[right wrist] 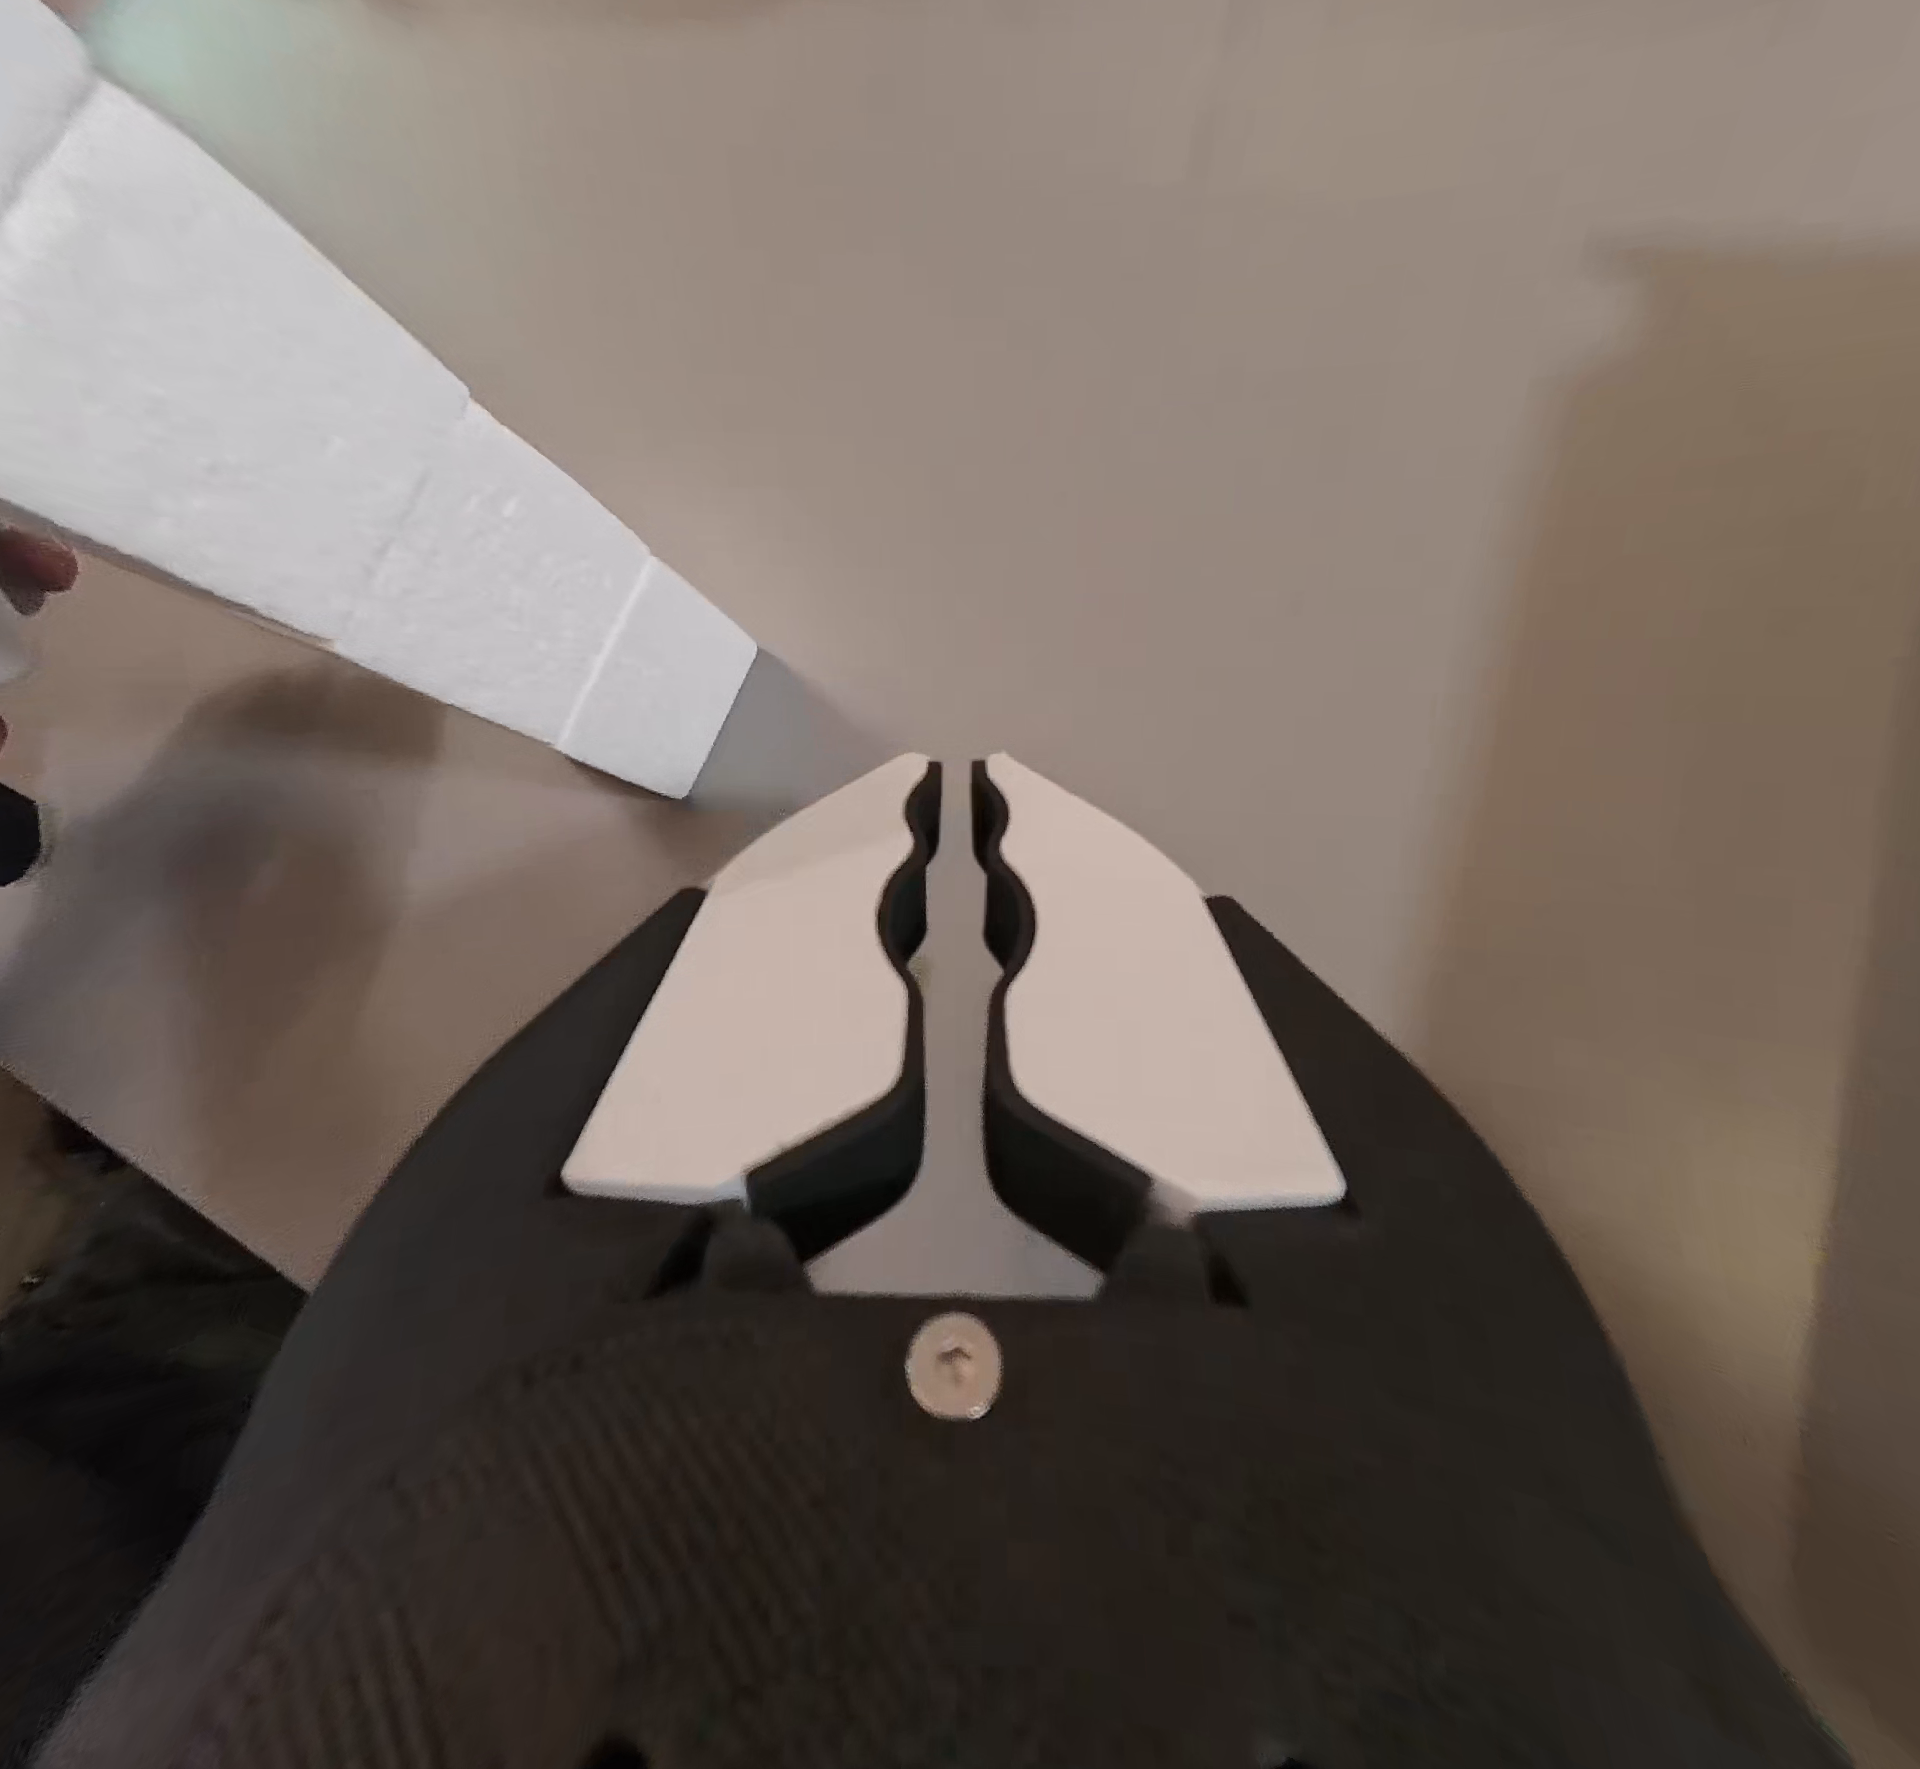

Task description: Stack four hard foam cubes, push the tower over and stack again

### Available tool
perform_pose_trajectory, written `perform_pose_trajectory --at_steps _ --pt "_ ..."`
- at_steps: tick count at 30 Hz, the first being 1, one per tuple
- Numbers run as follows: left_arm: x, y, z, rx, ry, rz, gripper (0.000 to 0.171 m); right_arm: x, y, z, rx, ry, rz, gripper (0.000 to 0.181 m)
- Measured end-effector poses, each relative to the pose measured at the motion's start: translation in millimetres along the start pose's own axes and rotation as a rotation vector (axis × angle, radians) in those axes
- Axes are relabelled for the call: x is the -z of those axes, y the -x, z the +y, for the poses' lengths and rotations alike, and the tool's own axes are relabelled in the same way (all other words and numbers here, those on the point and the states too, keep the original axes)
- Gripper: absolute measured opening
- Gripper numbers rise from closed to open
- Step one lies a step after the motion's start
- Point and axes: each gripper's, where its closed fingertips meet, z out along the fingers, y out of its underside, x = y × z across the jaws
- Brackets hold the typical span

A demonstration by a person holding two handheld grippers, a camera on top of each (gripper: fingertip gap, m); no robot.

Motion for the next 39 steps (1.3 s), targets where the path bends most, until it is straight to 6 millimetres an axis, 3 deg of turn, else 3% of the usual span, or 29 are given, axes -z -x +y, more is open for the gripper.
perform_pose_trajectory --at_steps 8,12,16,21,27,29,31,33,36,39 --pt "-7 -7 5 -0.02 0.014 0.005 0.0 -17 17 15 0.03 0.105 0.001 0.01" --pt "-9 -11 5 -0.022 0.016 0.019 0.002 -19 4 19 0.067 0.197 0.202 0.0" --pt "-7 -11 2 -0.018 -0.002 0.022 0.002 -15 2 23 0.0 0.3 0.243 0.0" --pt "-4 -3 -3 -0.081 -0.021 -0.033 0.004 -13 -16 32 0.095 0.463 0.397 0.0" --pt "-1 6 -9 -0.175 -0.049 -0.123 0.005 -19 -16 14 0.059 0.458 0.457 0.0" --pt "0 14 -14 -0.167 -0.069 -0.184 0.013 -31 2 12 0.034 0.467 0.379 0.0" --pt "10 38 -25 -0.147 -0.123 -0.339 0.026 -50 51 7 -0.044 0.452 0.125 0.0" --pt "32 64 -47 -0.121 -0.248 -0.502 0.028 -63 95 -12 -0.103 0.389 -0.083 0.0" --pt "72 96 -69 -0.032 -0.423 -0.637 0.033 -70 121 -45 -0.1 0.296 -0.168 0.0" --pt "101 120 -77 0.06 -0.527 -0.701 0.035 -66 136 -60 -0.094 0.27 -0.245 0.0"
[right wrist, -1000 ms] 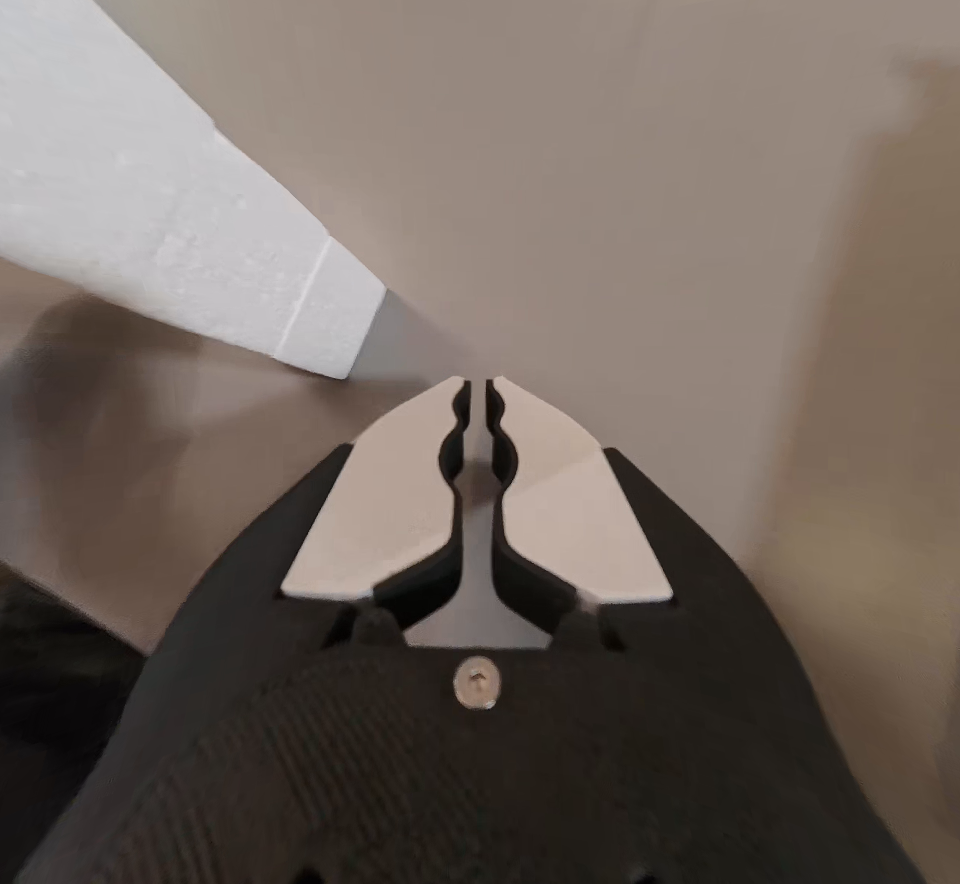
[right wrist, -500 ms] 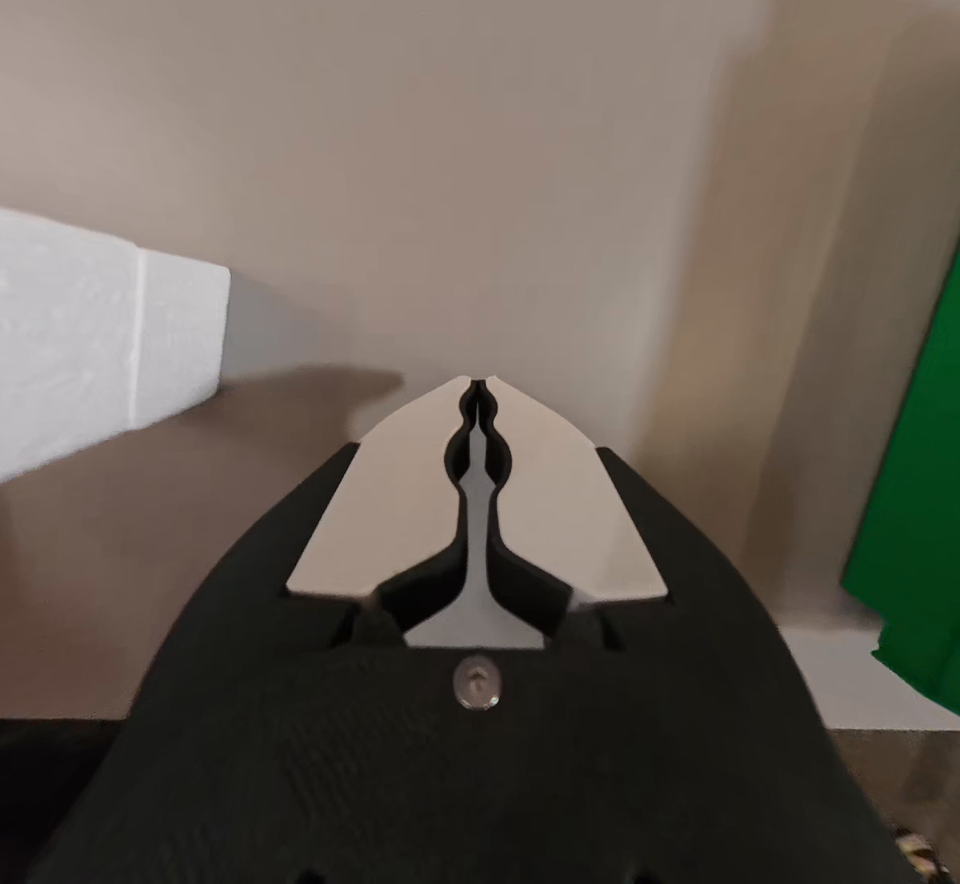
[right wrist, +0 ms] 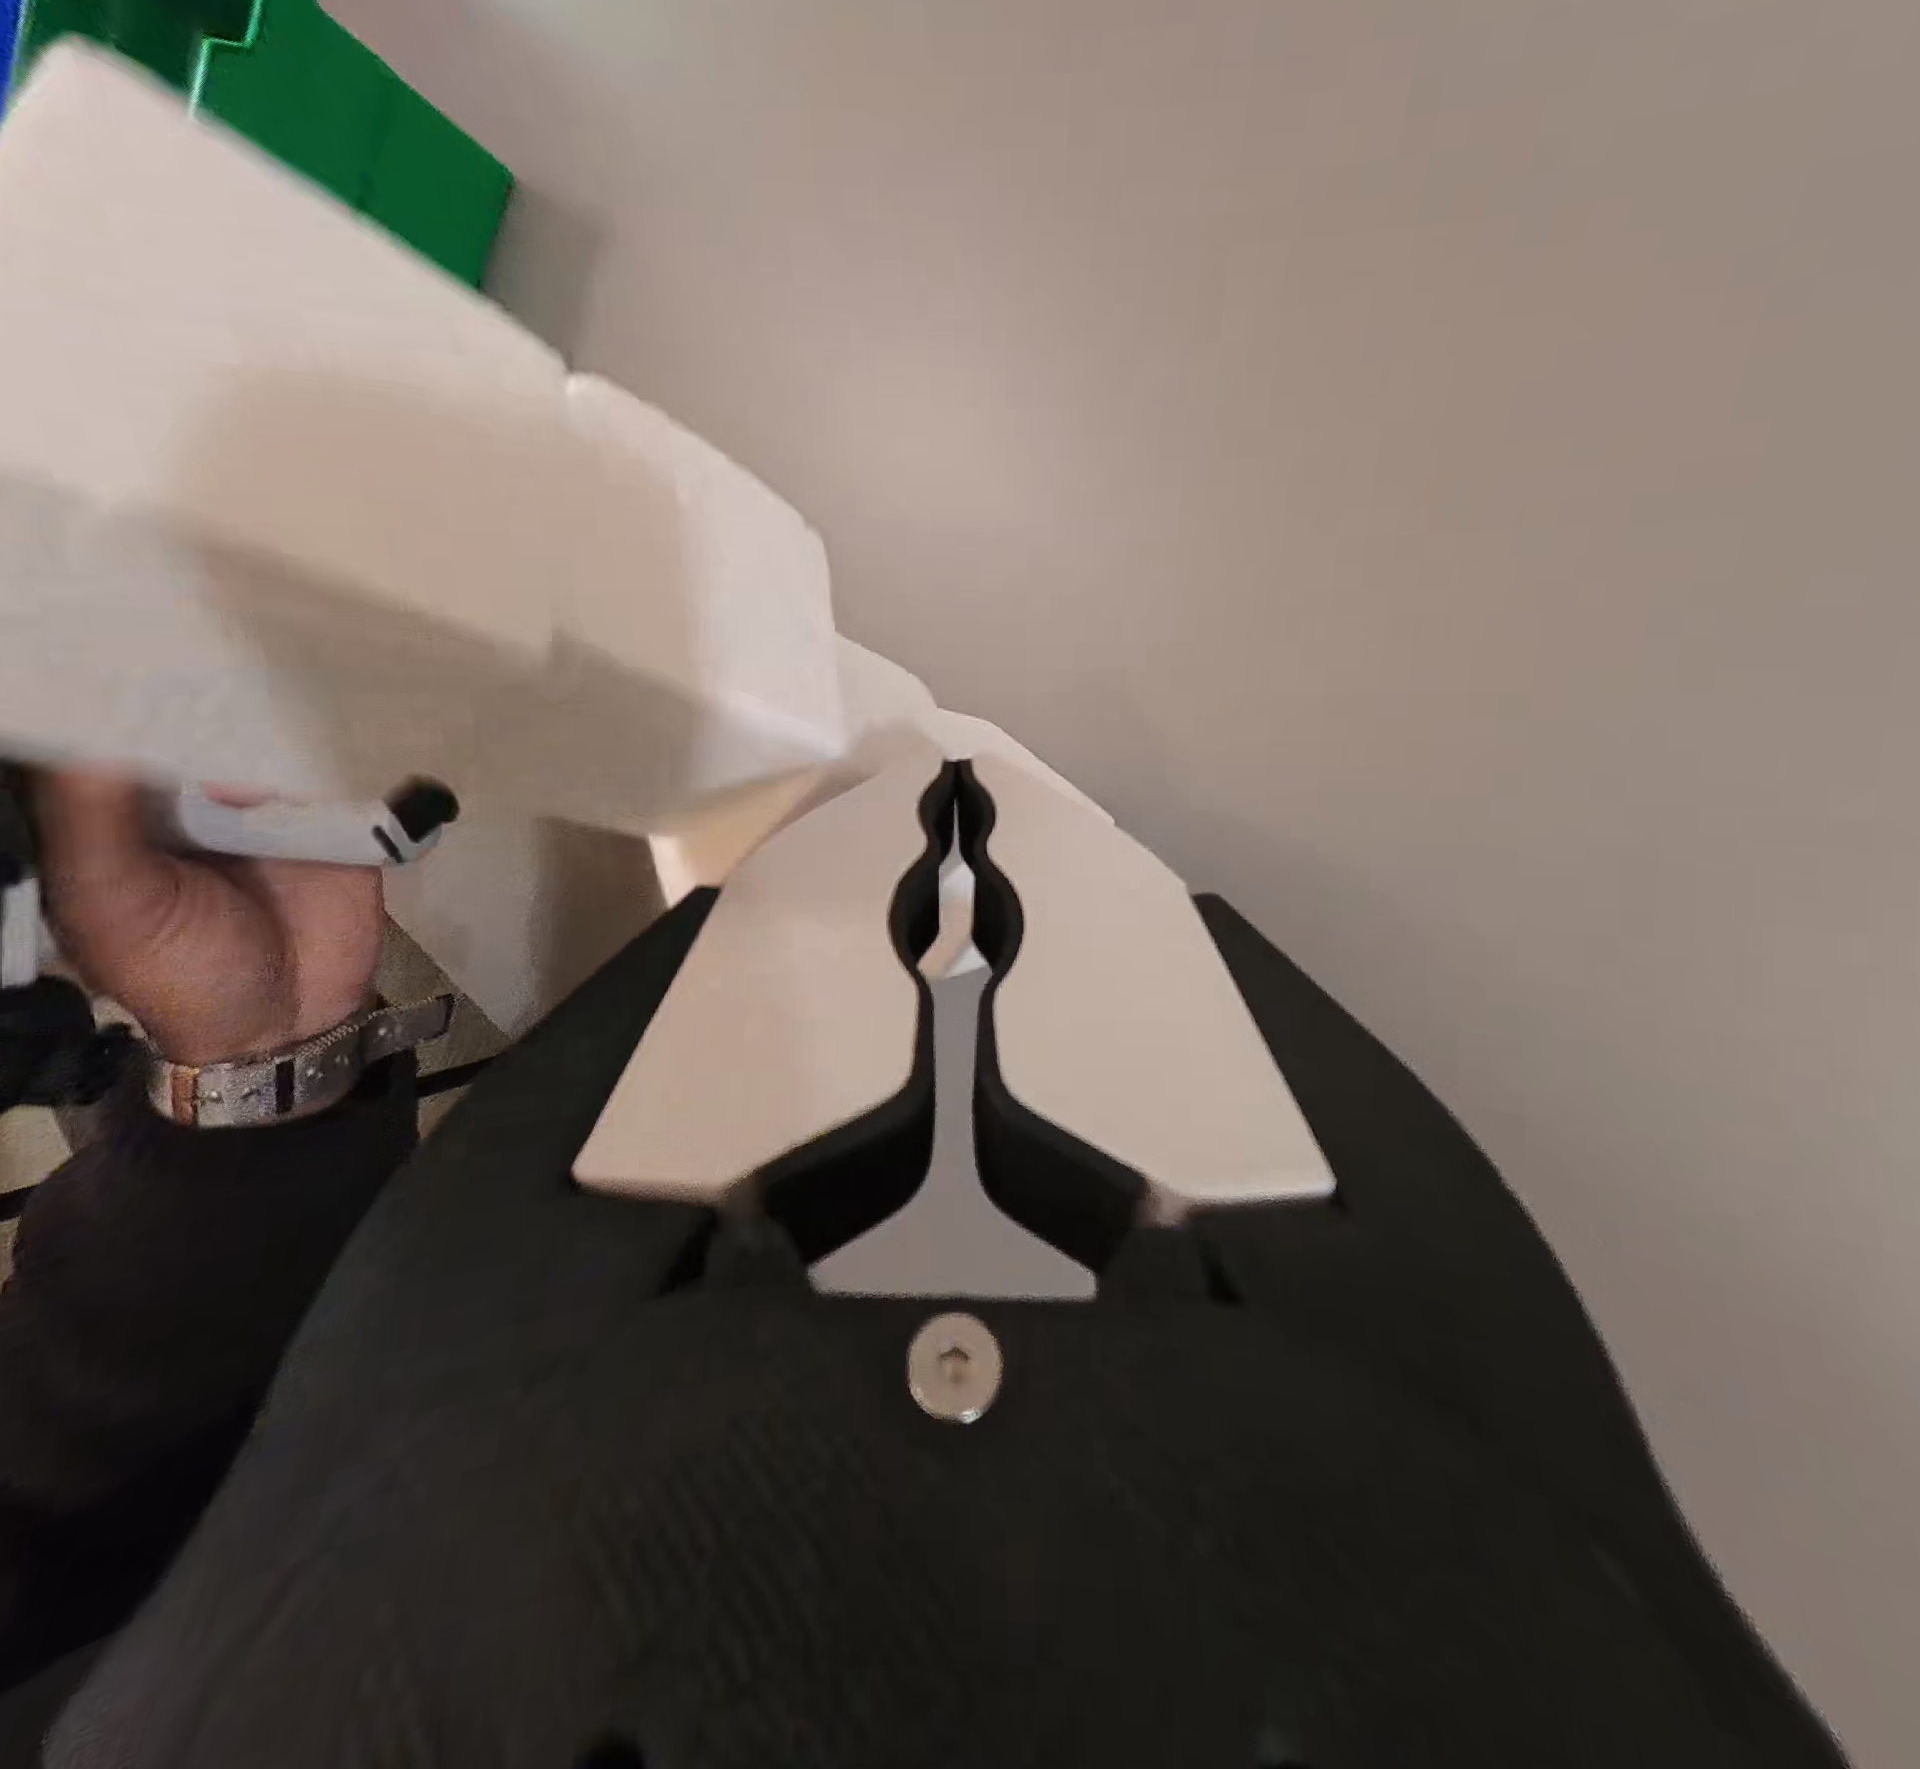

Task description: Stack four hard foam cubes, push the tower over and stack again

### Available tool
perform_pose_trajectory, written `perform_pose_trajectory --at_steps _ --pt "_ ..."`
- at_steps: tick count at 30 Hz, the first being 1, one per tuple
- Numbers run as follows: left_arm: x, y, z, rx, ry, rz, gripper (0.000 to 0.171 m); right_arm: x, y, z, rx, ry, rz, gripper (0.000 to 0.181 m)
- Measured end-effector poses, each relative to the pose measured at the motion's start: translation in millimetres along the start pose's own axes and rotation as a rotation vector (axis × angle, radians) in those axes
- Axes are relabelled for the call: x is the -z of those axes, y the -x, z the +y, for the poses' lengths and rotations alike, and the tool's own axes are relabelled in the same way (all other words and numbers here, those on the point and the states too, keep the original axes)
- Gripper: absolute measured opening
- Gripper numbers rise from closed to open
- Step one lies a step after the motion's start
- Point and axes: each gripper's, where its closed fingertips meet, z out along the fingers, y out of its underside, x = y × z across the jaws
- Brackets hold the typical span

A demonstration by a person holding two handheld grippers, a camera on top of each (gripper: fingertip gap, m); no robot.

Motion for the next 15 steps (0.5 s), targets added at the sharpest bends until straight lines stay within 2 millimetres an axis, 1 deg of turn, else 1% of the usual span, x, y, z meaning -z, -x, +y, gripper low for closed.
perform_pose_trajectory --at_steps 1,3,6,8,10,13,15 --pt "-1 7 -2 0.02 -0.005 -0.016 0.035 2 -1 -1 0.01 -0.002 0.01 0.0" --pt "-4 17 -1 0.047 0.001 -0.039 0.036 8 -10 0 0.034 -0.005 0.061 0.0" --pt "-4 21 -2 0.057 -0.011 -0.058 0.036 19 -29 5 0.083 -0.017 0.157 0.0" --pt "-1 16 -7 0.031 -0.035 -0.04 0.036 27 -41 12 0.136 -0.02 0.193 0.0" --pt "1 8 -8 -0.001 -0.044 -0.012 0.036 36 -55 18 0.203 -0.05 0.211 0.0" --pt "-1 -4 0 -0.023 -0.012 0.033 0.036 49 -73 29 0.307 -0.144 0.213 0.0" --pt "-2 -11 6 -0.017 0.016 0.067 0.036 57 -76 39 0.399 -0.268 0.145 0.0"
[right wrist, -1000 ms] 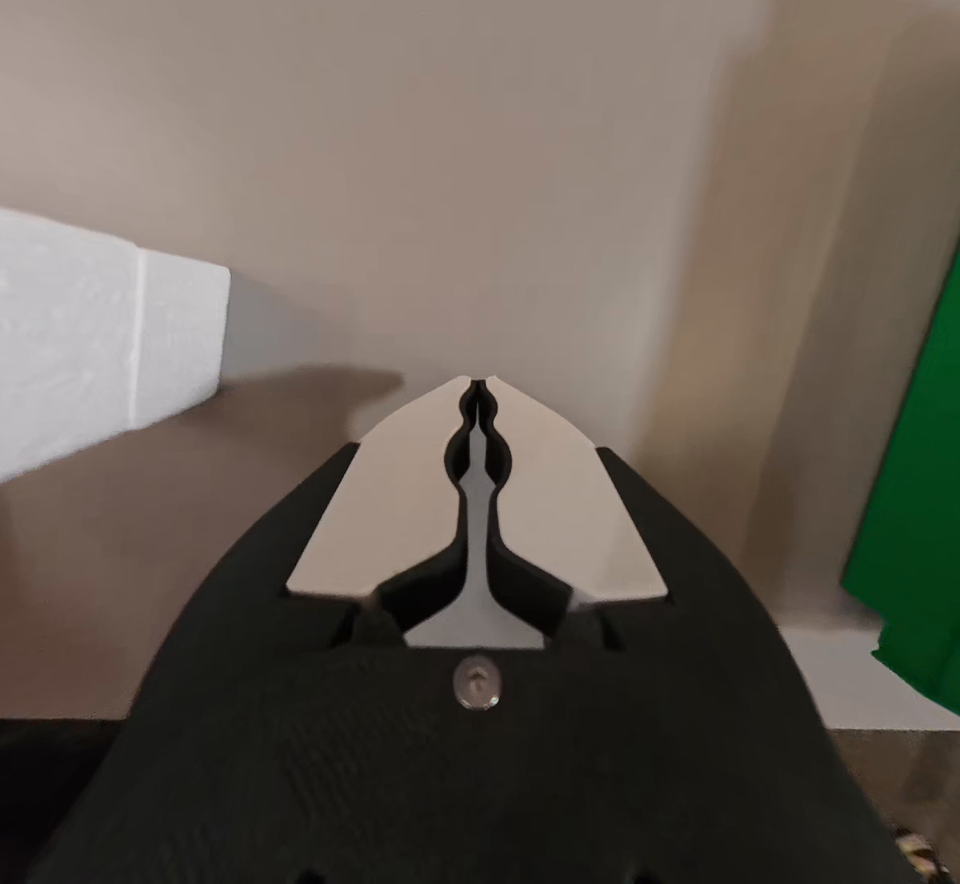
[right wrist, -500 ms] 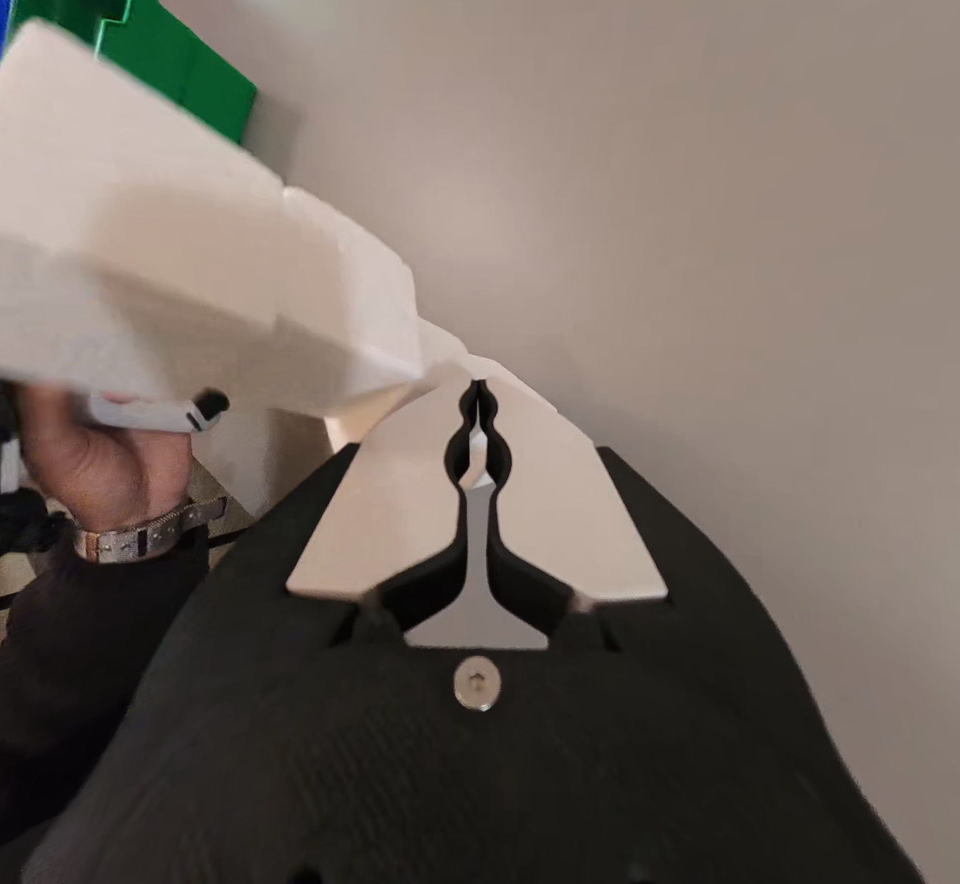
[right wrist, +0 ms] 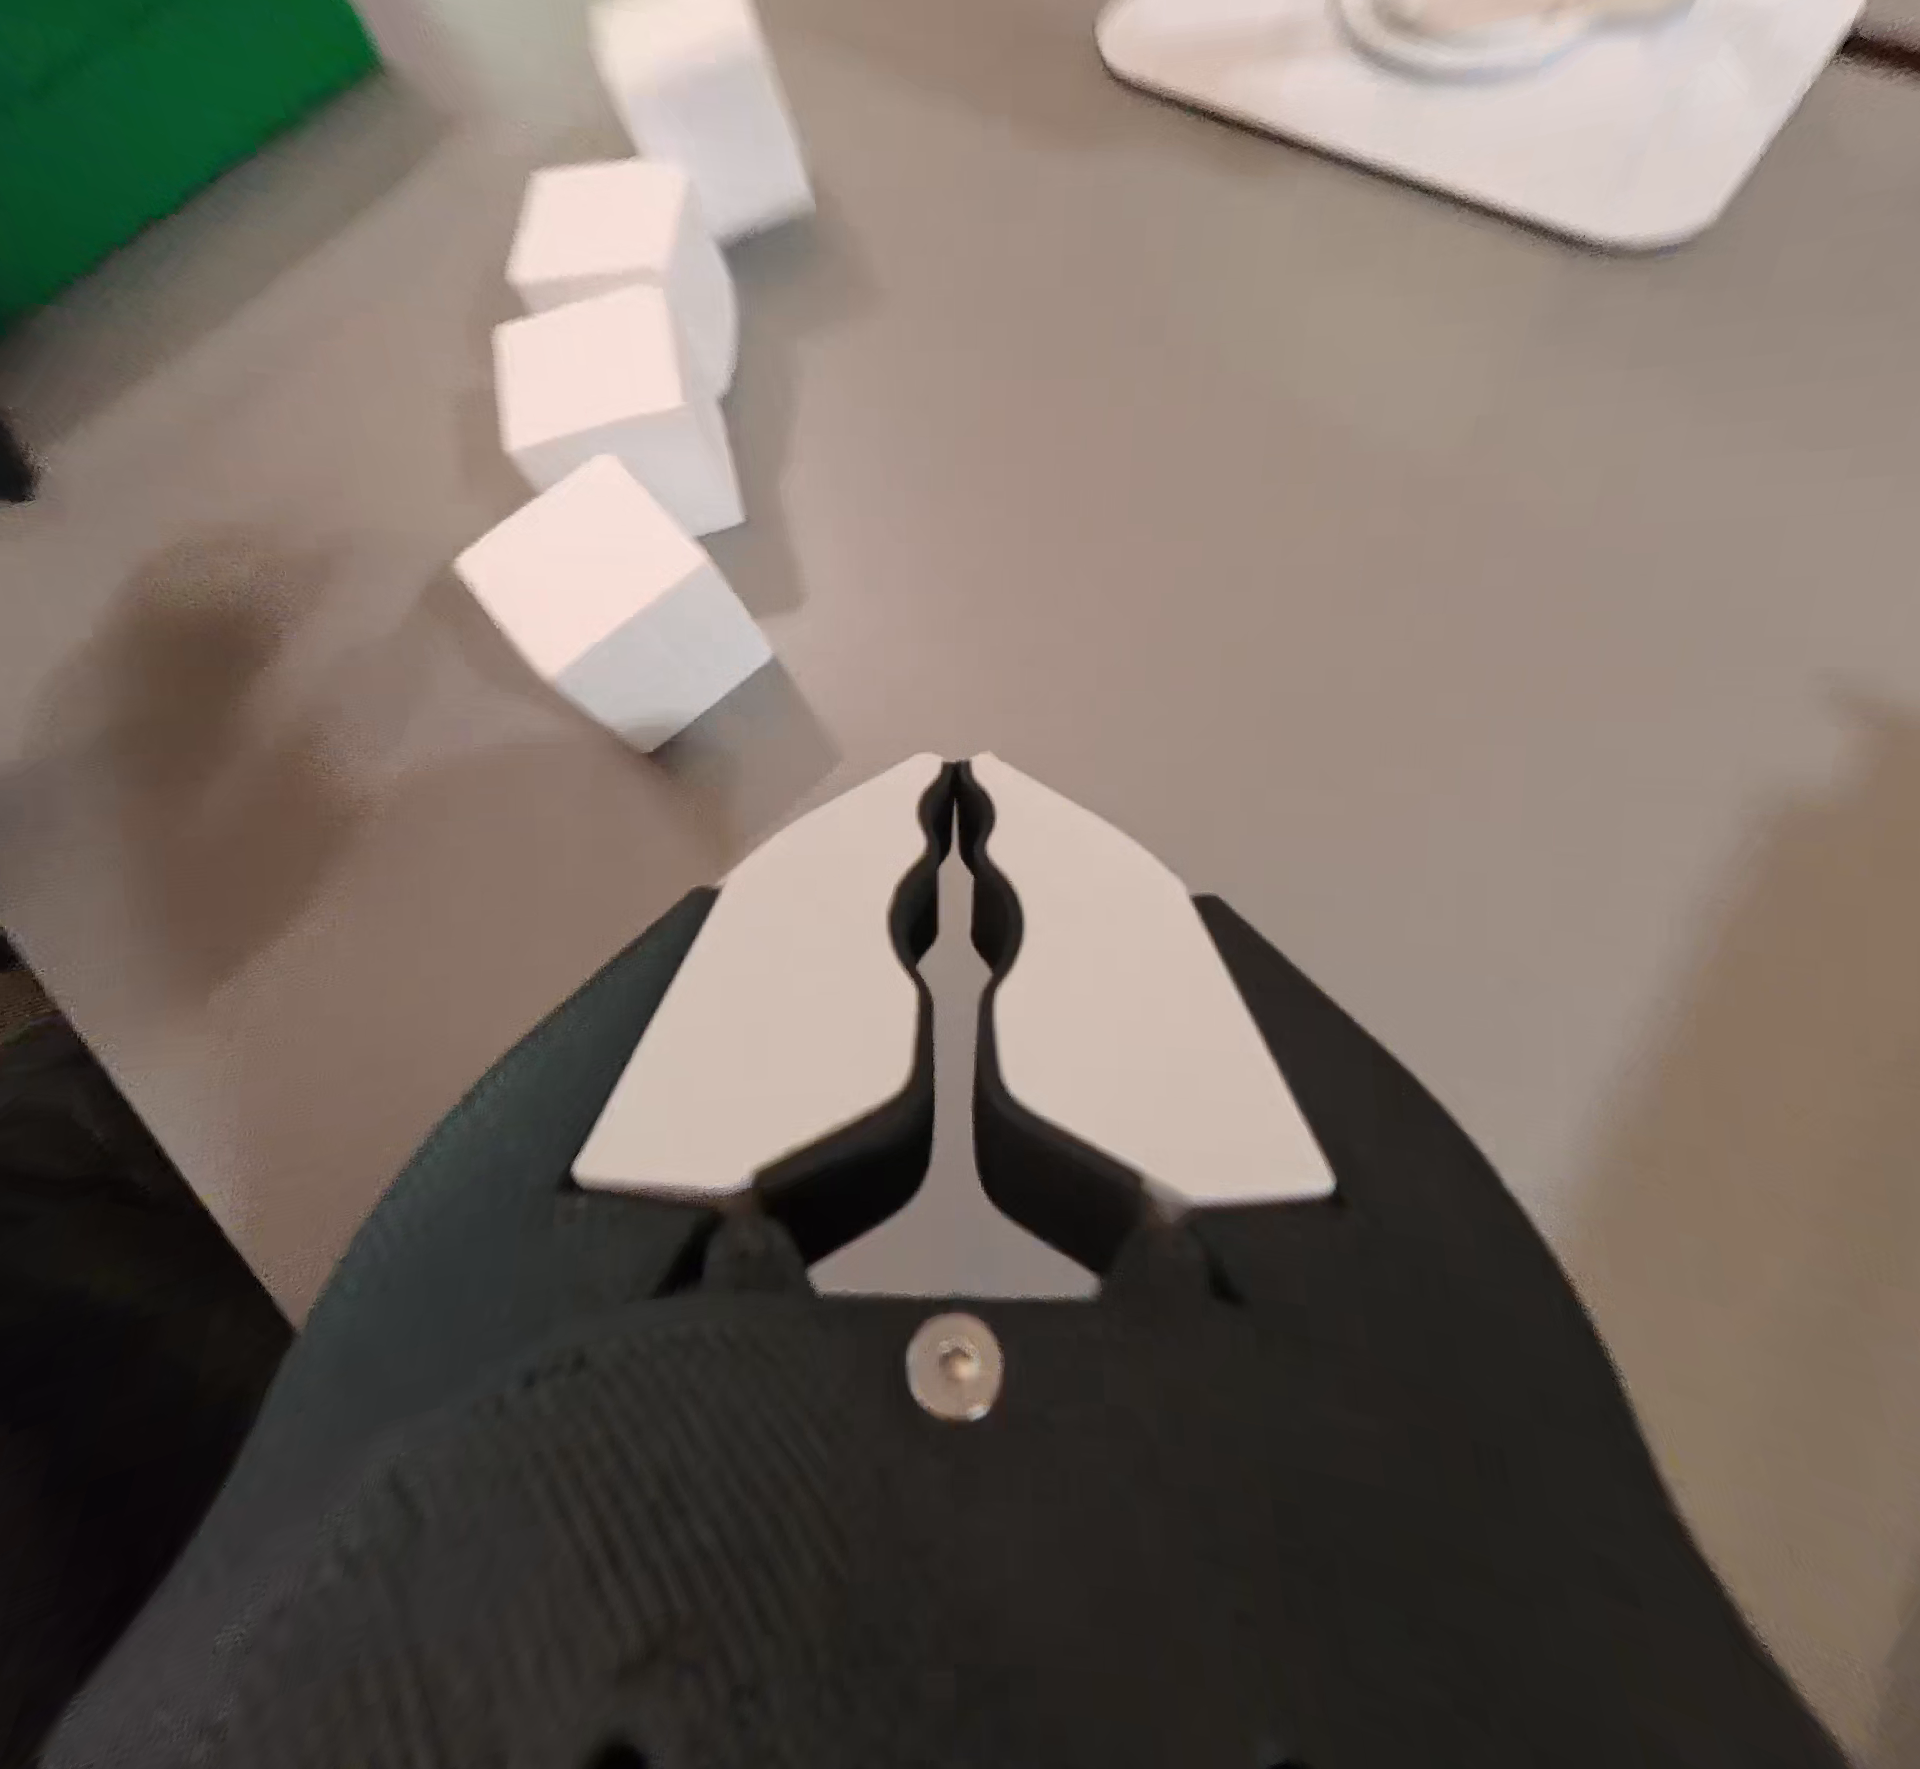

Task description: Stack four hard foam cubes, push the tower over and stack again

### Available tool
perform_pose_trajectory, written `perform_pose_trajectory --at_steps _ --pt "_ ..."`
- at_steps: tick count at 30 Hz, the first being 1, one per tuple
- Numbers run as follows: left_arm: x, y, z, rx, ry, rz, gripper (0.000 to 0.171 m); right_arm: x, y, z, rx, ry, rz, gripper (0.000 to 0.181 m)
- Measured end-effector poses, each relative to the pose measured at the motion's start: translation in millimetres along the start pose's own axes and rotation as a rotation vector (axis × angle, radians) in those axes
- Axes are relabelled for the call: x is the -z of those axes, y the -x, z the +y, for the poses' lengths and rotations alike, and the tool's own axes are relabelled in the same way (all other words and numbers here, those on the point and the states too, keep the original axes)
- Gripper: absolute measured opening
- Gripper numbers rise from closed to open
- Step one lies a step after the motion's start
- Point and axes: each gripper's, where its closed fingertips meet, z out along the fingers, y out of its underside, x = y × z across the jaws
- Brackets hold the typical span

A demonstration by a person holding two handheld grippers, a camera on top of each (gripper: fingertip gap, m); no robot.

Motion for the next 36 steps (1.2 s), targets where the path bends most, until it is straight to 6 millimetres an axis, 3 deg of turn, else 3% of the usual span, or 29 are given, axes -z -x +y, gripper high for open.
perform_pose_trajectory --at_steps 3,7,8,11,15,18,21,26,30,33,36 --pt "-2 -9 9 0.045 0.046 0.048 0.035 11 5 -1 0.009 -0.144 -0.104 0.0" --pt "-5 -24 25 0.078 0.126 0.128 0.034 20 18 -31 -0.115 -0.343 -0.246 0.006" --pt "-6 -30 28 0.087 0.142 0.156 0.035 19 21 -32 -0.113 -0.362 -0.271 0.017" --pt "-5 -48 35 0.102 0.181 0.263 0.036 18 34 -27 0.0 -0.337 -0.356 0.009" --pt "3 -60 47 0.065 0.243 0.33 0.037 15 36 -34 0.119 -0.355 -0.323 0.014" --pt "12 -56 50 0.053 0.262 0.334 0.036 4 51 -32 0.235 -0.314 -0.342 0.047" --pt "20 -43 49 0.053 0.265 0.31 0.034 -12 67 -31 0.375 -0.275 -0.325 0.061" --pt "33 -21 46 0.075 0.266 0.261 0.032 -46 83 -18 0.533 -0.165 -0.304 0.063" --pt "38 -10 44 0.072 0.261 0.234 0.031 -67 84 -10 0.543 -0.077 -0.301 0.067" --pt "38 -8 45 0.071 0.264 0.228 0.031 -74 82 -5 0.537 -0.049 -0.298 0.051" --pt "36 -12 47 0.075 0.272 0.242 0.031 -69 83 -8 0.556 -0.065 -0.295 0.051"
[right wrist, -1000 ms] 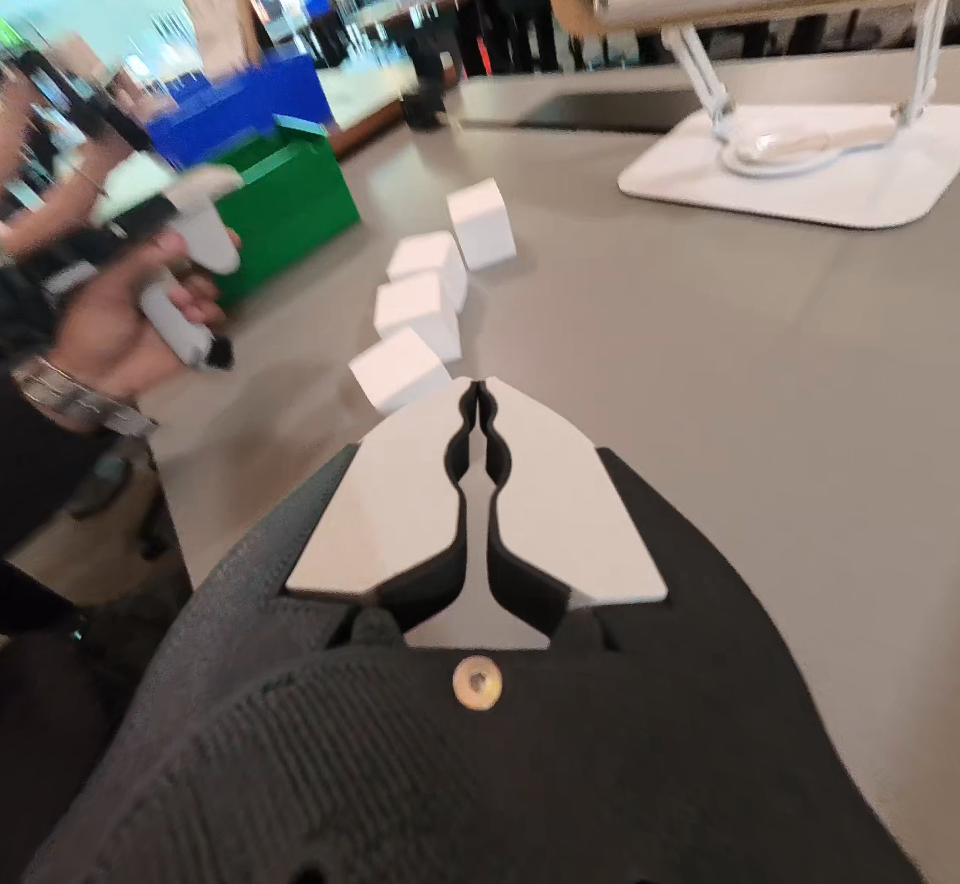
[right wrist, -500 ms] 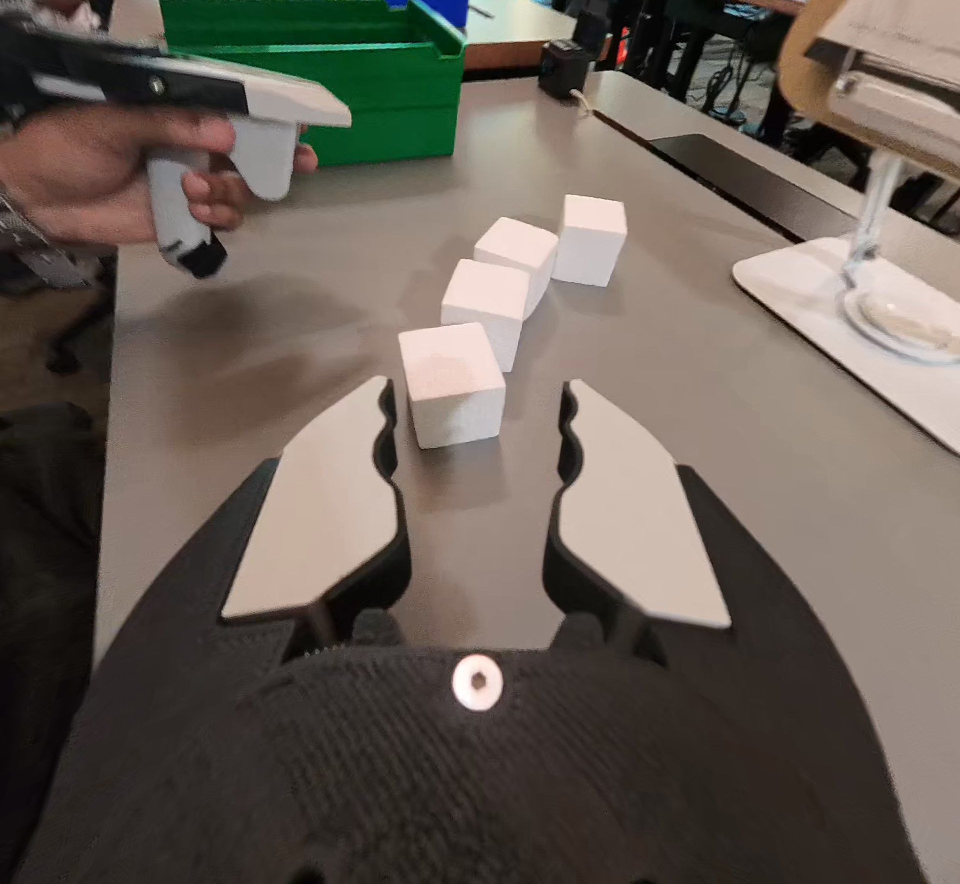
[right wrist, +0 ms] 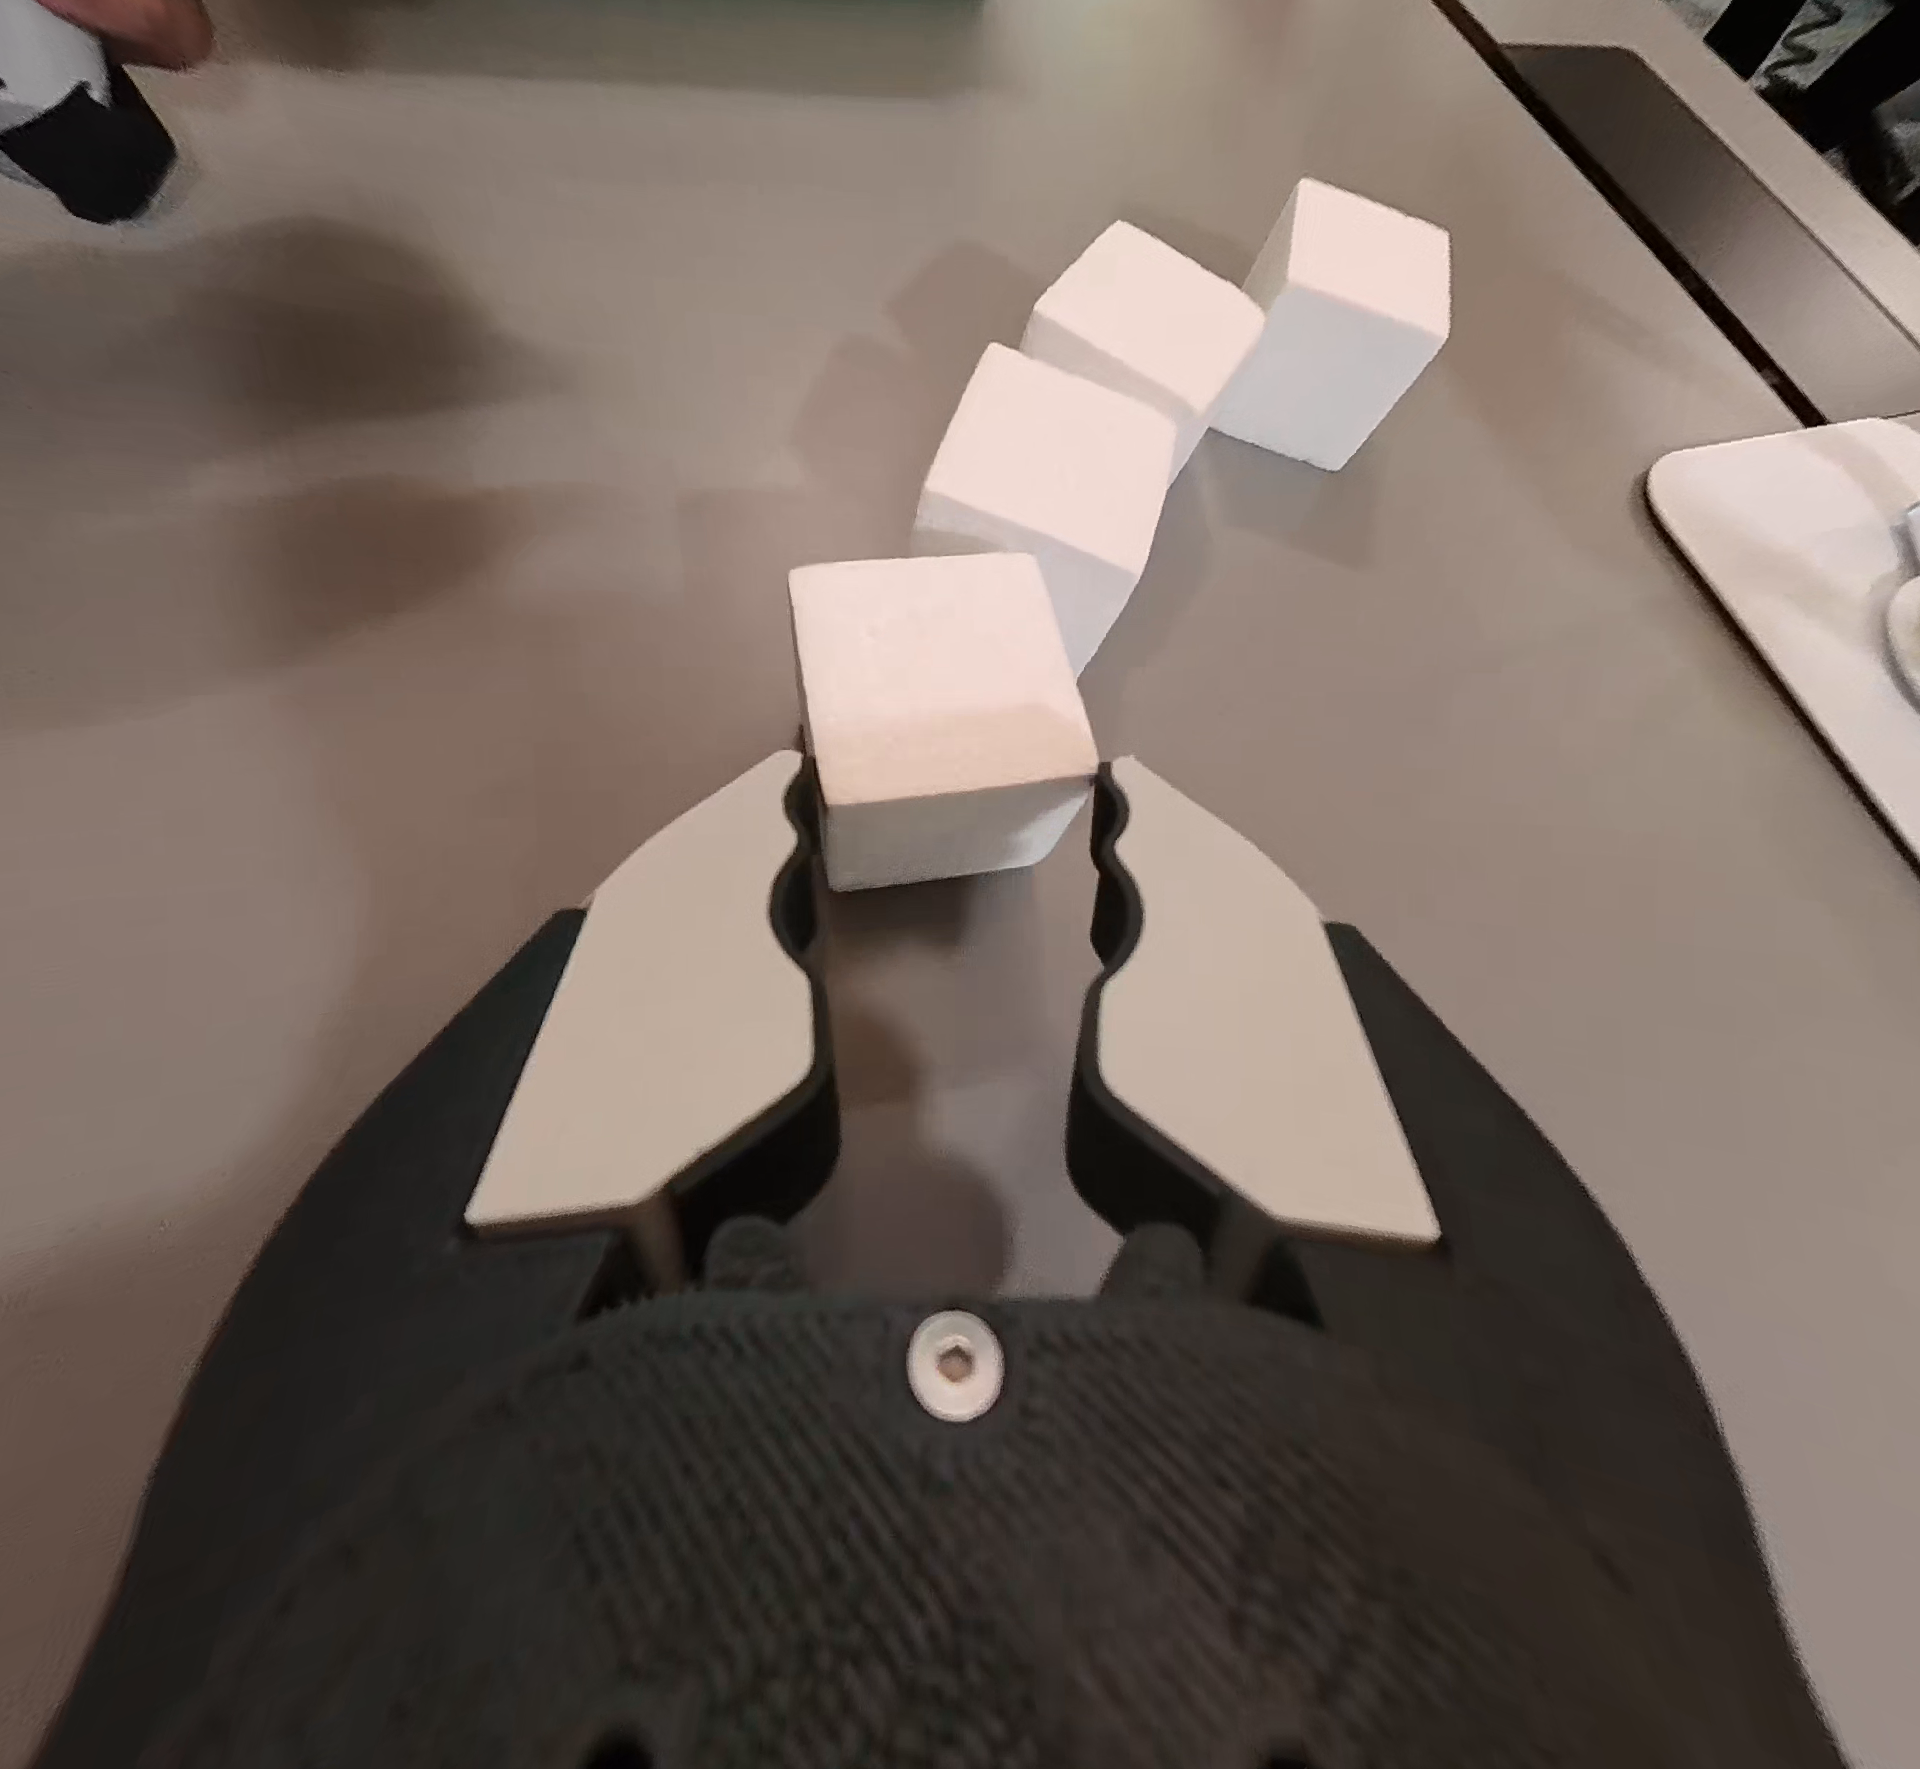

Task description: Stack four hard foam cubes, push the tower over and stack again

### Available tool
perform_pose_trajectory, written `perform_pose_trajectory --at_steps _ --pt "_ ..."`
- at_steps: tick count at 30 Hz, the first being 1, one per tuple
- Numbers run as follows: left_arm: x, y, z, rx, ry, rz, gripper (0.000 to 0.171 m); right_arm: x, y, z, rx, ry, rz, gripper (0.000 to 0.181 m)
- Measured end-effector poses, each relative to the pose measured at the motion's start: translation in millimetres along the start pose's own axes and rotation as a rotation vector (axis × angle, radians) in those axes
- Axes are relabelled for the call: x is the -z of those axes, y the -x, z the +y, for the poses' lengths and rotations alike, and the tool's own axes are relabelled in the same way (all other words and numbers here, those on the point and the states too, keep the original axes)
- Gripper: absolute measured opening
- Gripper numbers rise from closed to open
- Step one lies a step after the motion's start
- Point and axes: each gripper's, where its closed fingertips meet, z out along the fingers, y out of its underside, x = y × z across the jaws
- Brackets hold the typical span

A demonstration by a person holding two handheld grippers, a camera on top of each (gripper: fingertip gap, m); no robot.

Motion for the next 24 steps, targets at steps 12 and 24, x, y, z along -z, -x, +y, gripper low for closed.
perform_pose_trajectory --at_steps 12,24 --pt "-41 -63 10 -0.064 0.055 0.182 0.03 68 -38 35 -0.115 -0.063 0.117 0.051" --pt "-59 -113 23 -0.147 0.096 0.316 0.028 97 -46 53 -0.174 -0.108 0.088 0.051"
